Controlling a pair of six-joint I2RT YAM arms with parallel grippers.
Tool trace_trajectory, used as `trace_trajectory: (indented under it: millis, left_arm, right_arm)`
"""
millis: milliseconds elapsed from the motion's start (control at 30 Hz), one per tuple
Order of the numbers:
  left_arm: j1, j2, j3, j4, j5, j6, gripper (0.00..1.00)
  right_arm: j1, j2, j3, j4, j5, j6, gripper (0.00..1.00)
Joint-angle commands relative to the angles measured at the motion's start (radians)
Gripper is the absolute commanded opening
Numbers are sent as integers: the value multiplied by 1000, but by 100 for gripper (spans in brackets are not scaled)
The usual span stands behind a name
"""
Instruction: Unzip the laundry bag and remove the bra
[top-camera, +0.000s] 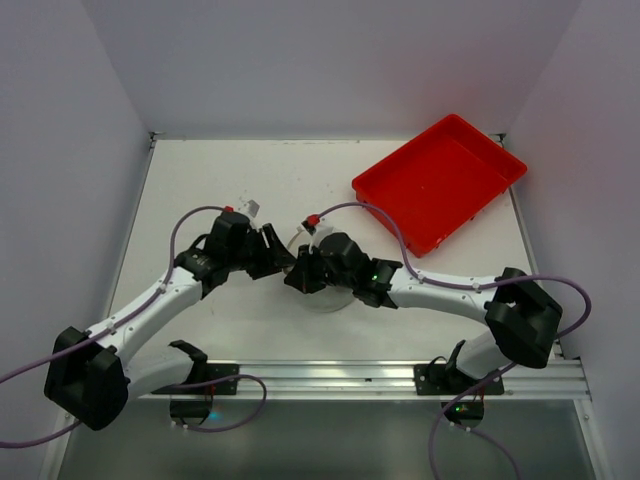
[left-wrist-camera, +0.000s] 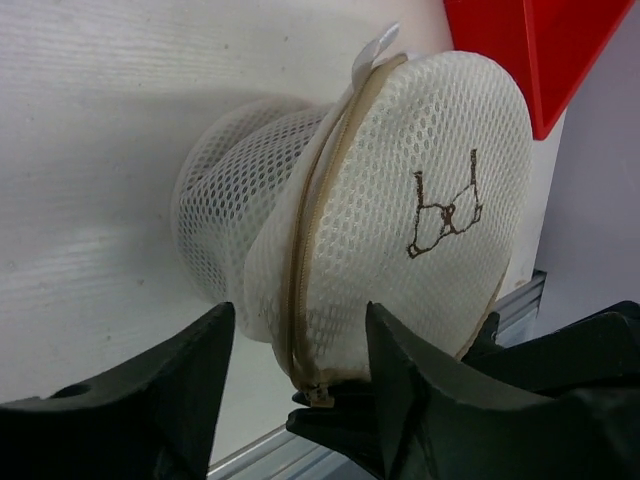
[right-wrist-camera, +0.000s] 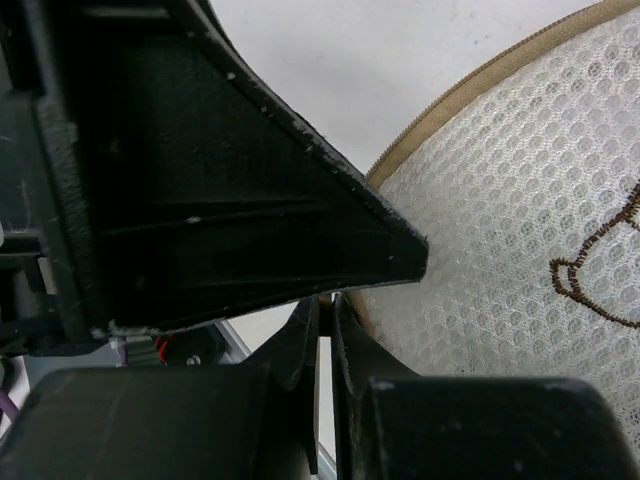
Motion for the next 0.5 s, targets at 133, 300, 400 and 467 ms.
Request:
trace_trajectory:
  millis: [133, 300, 400, 467]
  left_arm:
    - [-33, 36, -5, 122, 2, -63, 0]
    - [3, 70, 28, 76, -28, 12, 0]
    - [64, 91, 19, 73, 19, 69, 0]
    - [96, 98, 20, 70, 42, 110, 0]
  right_arm:
    - [7, -83, -40, -12, 61, 1, 0]
    - [-24, -263, -155, -159, 180, -26, 0]
    - [-142, -443, -277, -274, 208, 1, 0]
    - [-235, -540, -340, -351, 226, 4, 0]
